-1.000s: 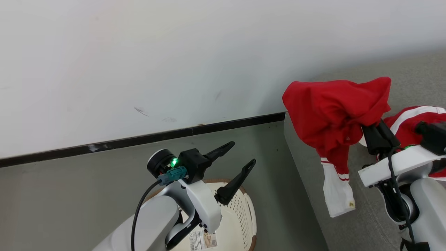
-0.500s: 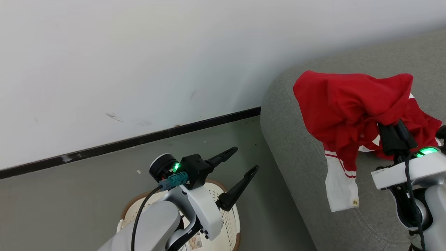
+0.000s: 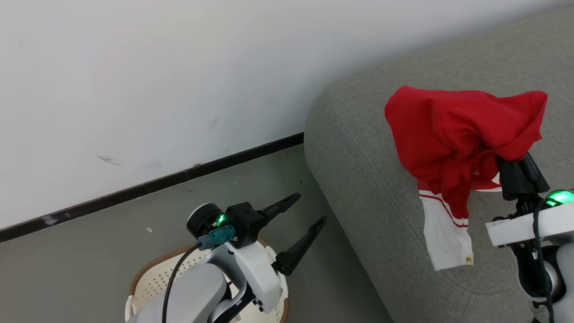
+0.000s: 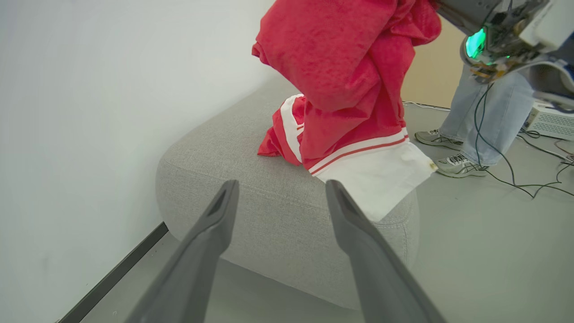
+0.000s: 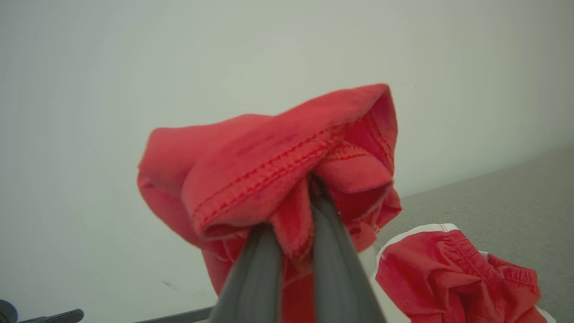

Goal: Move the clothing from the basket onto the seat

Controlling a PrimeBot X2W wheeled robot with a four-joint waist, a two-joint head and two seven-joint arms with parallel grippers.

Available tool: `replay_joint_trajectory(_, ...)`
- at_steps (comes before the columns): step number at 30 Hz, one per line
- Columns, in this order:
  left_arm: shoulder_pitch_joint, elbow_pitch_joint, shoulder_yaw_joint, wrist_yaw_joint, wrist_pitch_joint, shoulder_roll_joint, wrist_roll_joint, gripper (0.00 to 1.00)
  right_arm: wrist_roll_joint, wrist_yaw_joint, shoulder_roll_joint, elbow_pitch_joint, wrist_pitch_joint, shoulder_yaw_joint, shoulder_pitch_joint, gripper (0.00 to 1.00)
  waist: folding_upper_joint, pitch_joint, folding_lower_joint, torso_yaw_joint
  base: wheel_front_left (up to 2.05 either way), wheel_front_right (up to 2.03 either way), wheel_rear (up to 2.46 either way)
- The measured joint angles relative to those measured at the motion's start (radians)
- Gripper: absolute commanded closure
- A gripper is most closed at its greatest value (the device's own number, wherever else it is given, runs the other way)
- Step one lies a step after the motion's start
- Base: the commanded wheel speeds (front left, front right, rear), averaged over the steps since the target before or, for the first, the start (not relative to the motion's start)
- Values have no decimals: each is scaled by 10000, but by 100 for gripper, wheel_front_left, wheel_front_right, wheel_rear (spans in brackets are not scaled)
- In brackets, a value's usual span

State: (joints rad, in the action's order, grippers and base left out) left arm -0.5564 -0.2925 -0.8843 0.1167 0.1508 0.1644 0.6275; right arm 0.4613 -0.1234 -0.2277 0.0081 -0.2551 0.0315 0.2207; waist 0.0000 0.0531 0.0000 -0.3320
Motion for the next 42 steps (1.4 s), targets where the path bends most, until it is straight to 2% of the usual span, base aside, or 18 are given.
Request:
replay_joint_trajectory(9, 3, 238, 65, -182, 0, 247, -6, 0, -144, 0, -345, -163, 0, 125, -9, 100, 0, 219, 0, -375, 0, 0, 0)
replay_joint_trajectory(26, 148, 779, 109, -265, -176, 616, -33, 0, 153, 0, -1494, -439, 2, -754, 1825, 100, 0, 707, 0, -358, 0, 0, 0)
replay_joint_trajectory(33, 152, 1018, 100, -295, -359, 874, -46, 0, 384, 0, -2113, -111, 359, -949, 2750, 100, 0, 919, 0, -240, 0, 0, 0)
replay_joint_trajectory(42, 156, 1430, 109, -351, -545, 1156, -46, 0, 646, 0, -2757, 980, 807, -1244, 3612, 100, 0, 1277, 0, -44, 0, 0, 0)
